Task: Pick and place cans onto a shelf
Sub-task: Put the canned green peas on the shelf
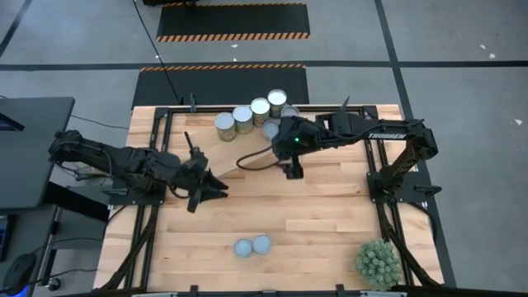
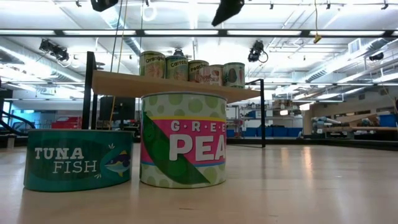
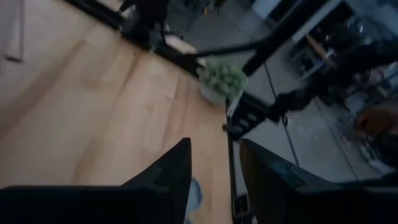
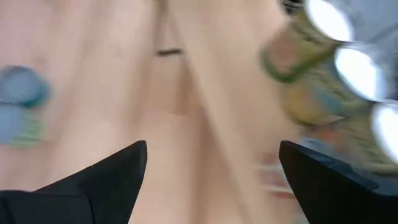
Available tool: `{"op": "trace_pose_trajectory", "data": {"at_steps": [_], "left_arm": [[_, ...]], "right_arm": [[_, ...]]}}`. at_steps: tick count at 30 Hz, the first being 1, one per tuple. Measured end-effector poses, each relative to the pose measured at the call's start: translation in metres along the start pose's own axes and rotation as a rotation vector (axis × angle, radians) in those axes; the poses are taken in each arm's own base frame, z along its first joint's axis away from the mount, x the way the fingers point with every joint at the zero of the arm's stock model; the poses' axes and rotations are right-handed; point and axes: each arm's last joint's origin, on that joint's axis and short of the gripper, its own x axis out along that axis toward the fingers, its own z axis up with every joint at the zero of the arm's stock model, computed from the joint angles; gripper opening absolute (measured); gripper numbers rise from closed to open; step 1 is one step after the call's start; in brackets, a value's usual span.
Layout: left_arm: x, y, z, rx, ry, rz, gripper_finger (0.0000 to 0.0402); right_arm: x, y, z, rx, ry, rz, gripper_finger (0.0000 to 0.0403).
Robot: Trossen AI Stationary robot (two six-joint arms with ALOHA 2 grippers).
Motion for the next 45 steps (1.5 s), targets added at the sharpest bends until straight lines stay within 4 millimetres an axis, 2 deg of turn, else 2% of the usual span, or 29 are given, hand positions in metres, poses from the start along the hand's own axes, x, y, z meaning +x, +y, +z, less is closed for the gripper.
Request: {"op": "trace_pose_trajectory", "data": {"at_steps": [14, 25, 29, 37, 41, 45], "left_arm": [[0.049, -0.027, -0.044, -0.020, 0.160, -0.066, 0.0141], [0.067, -0.051, -0.076, -0.057, 0.170, -0.095, 0.0141], [0.070, -0.061, -0.081, -0.061, 0.174, -0.096, 0.0141], [0.086, -0.085, -0.079, 0.020, 0.209, -0.077, 0.0141], [0.098, -0.091, -0.082, 0.043, 0.255, -0.031, 0.0141], [0.112, -0.090, -0.094, 0.063, 0.315, 0.005, 0.0141]], "right_arm": [[0.004, 0.054, 0.000, 0.121, 0.003, 0.152, 0.0373], [0.011, 0.110, -0.010, 0.203, 0.019, 0.194, 0.0373], [0.013, 0.127, -0.019, 0.231, 0.051, 0.197, 0.0373], [0.020, 0.156, -0.033, 0.256, 0.063, 0.233, 0.0373], [0.021, 0.163, -0.040, 0.297, 0.087, 0.176, 0.0373], [0.023, 0.170, -0.047, 0.349, 0.114, 0.166, 0.0373]]}}
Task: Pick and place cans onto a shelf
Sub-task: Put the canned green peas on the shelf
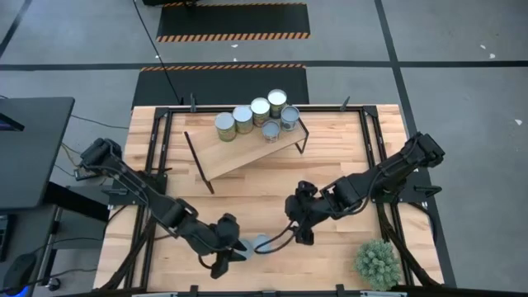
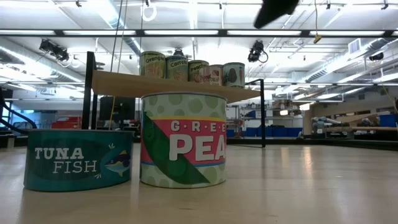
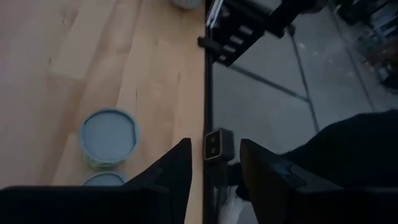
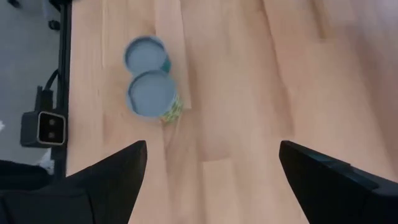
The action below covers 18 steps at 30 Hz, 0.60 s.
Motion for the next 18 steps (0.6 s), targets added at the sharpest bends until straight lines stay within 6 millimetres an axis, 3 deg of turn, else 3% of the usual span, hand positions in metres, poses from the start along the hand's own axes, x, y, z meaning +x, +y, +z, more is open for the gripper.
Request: {"op": "trace_pose_trajectory", "data": {"at_steps": [6, 14, 18], "left_arm": [[0.025, 0.007, -0.011, 0.020, 0.019, 0.072, 0.0155], [0.056, 0.012, -0.013, -0.006, -0.032, 0.042, 0.0221], [0.066, 0.015, -0.015, 0.024, -0.021, 0.121, 0.0227]], "right_arm": [[-0.003, 0.012, -0.019, 0.095, 0.102, -0.001, 0.0373], [-0.012, 0.035, -0.051, 0.034, 0.110, -0.076, 0.0373], [-0.011, 0.046, -0.070, 0.052, 0.161, -0.050, 0.0373]]}}
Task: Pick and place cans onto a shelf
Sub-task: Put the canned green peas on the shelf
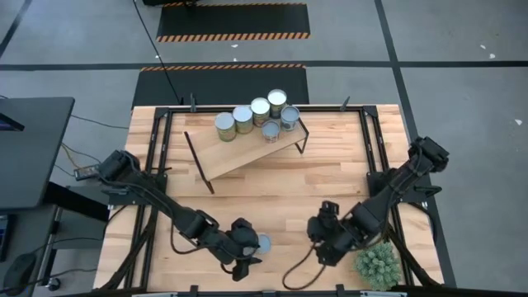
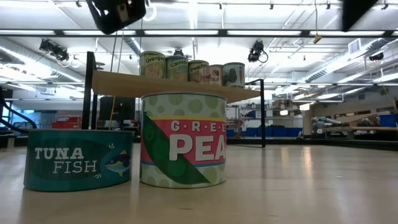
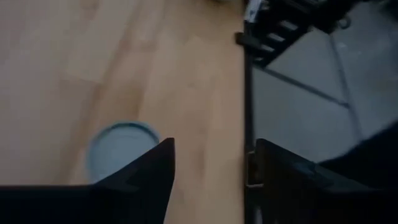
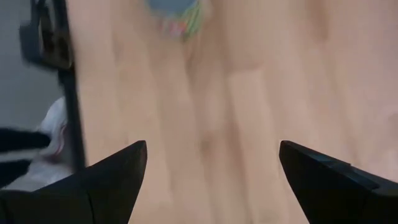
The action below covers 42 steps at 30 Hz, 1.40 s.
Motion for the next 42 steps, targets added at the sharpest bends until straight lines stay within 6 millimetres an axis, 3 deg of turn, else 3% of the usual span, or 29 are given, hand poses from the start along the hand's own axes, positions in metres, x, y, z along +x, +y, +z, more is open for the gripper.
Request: {"op": "trace_pose_trajectory", "data": {"at_steps": [4, 8, 13, 17, 23, 28, 42], "left_arm": [[0.004, -0.012, 0.017, 0.111, -0.026, 0.069, 0.0220], [0.010, -0.018, 0.032, 0.235, 0.038, 0.149, 0.0211], [0.019, -0.016, 0.045, 0.190, 0.108, 0.240, 0.0216], [0.027, -0.005, 0.045, 0.177, 0.164, 0.292, 0.0254], [0.030, 0.012, 0.052, 0.151, 0.249, 0.288, 0.0339], [0.032, 0.021, 0.058, 0.141, 0.294, 0.249, 0.0384], [0.030, 0.019, 0.054, 0.219, 0.338, 0.225, 0.0398]], "right_arm": [[-0.003, 0.013, -0.024, -0.002, 0.070, 0.029, 0.0373], [-0.010, 0.022, -0.045, -0.044, 0.018, -0.027, 0.0373], [-0.017, 0.030, -0.061, 0.006, -0.006, -0.029, 0.0373], [-0.021, 0.035, -0.070, -0.003, -0.050, -0.042, 0.0373], [-0.022, 0.033, -0.070, 0.086, -0.132, -0.087, 0.0373], [-0.021, 0.031, -0.067, 0.074, -0.141, -0.097, 0.0373], [-0.017, 0.027, -0.055, 0.079, -0.149, -0.106, 0.0373]]}}
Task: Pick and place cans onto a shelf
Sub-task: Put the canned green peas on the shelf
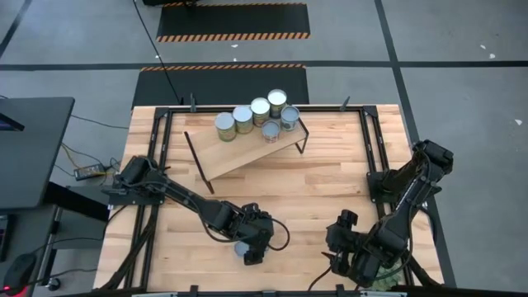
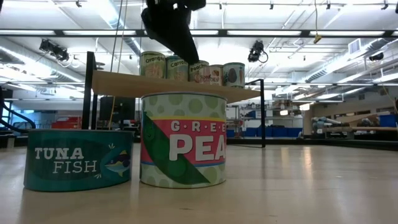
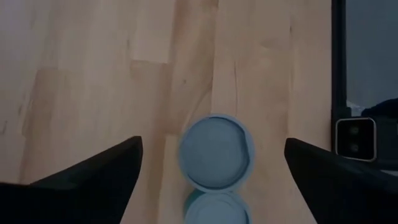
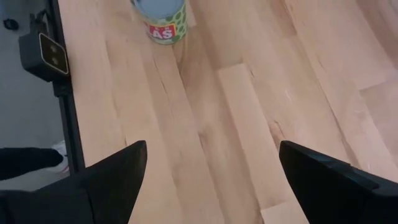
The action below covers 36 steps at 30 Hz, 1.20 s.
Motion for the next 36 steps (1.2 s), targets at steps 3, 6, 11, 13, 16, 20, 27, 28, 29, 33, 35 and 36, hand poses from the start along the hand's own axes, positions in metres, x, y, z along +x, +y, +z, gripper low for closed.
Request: {"op": "trace_pose_trajectory", "data": {"at_steps": [3, 6, 11, 13, 16, 20, 27, 28, 29, 33, 35, 36], "left_arm": [[-0.001, -0.003, -0.002, 0.008, 0.001, -0.005, 0.0398], [-0.001, -0.005, -0.003, 0.014, 0.003, -0.009, 0.0398], [-0.001, -0.005, -0.003, -0.002, 0.002, -0.008, 0.0398], [-0.001, -0.005, -0.003, -0.021, 0.002, -0.008, 0.0398], [-0.001, -0.006, -0.003, -0.039, 0.002, -0.009, 0.0398], [-0.001, -0.006, -0.004, -0.076, 0.003, -0.010, 0.0398], [-0.001, -0.006, -0.004, -0.129, 0.003, -0.011, 0.0398], [-0.001, -0.006, -0.004, -0.133, 0.005, -0.013, 0.0398], [-0.002, -0.007, -0.004, -0.136, 0.006, -0.015, 0.0398], [-0.002, -0.012, -0.007, -0.131, 0.009, -0.022, 0.0398], [-0.003, -0.015, -0.009, -0.123, 0.011, -0.027, 0.0398], [-0.003, -0.016, -0.010, -0.118, 0.011, -0.029, 0.0398]], "right_arm": [[0.000, 0.000, 0.000, -0.009, 0.008, 0.003, 0.0373], [0.000, 0.000, 0.000, -0.009, 0.011, 0.004, 0.0373], [0.000, 0.000, -0.001, -0.010, 0.029, 0.012, 0.0373], [0.000, 0.000, -0.001, -0.013, 0.033, 0.014, 0.0373], [0.000, 0.001, -0.001, -0.016, 0.034, 0.016, 0.0373], [0.000, 0.002, -0.001, -0.013, 0.031, 0.024, 0.0373], [-0.001, 0.006, 0.001, 0.008, 0.014, 0.063, 0.0373], [-0.001, 0.007, 0.001, 0.014, 0.011, 0.072, 0.0373], [-0.001, 0.008, 0.001, 0.018, 0.008, 0.081, 0.0373], [-0.003, 0.011, 0.000, 0.022, 0.009, 0.110, 0.0373], [-0.004, 0.012, -0.002, 0.016, 0.011, 0.116, 0.0373], [-0.004, 0.012, -0.003, 0.013, 0.016, 0.120, 0.0373]]}}
